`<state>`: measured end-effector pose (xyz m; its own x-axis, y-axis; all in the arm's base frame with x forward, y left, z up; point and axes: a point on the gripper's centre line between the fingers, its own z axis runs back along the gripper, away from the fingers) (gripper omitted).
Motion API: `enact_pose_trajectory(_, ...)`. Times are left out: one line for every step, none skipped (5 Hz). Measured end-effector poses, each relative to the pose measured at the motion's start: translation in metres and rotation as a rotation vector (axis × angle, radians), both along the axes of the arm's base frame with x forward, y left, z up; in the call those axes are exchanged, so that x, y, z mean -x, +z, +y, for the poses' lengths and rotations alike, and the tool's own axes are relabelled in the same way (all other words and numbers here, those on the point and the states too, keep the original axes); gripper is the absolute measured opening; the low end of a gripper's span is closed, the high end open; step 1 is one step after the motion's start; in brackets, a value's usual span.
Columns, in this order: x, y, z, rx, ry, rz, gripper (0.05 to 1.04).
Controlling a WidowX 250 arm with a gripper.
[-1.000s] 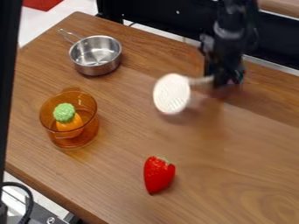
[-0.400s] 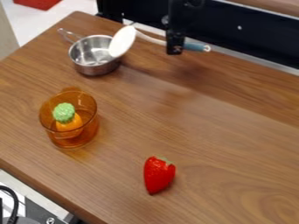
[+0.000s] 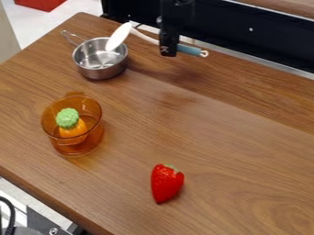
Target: Put the skimmer in the pot
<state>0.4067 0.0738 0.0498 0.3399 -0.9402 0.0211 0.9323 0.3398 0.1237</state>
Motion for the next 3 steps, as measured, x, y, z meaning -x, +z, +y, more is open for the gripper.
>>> enact_pose_trajectory(0.010,0.006,0.010,0.060,-0.027,0.057,0.235)
enact_pose_trajectory(0.013,0.007,0.024,0.099,-0.048,0.090,0.235)
enact_pose_trajectory(0.010,0.004,0.032,0.136,-0.034,0.119,0.235)
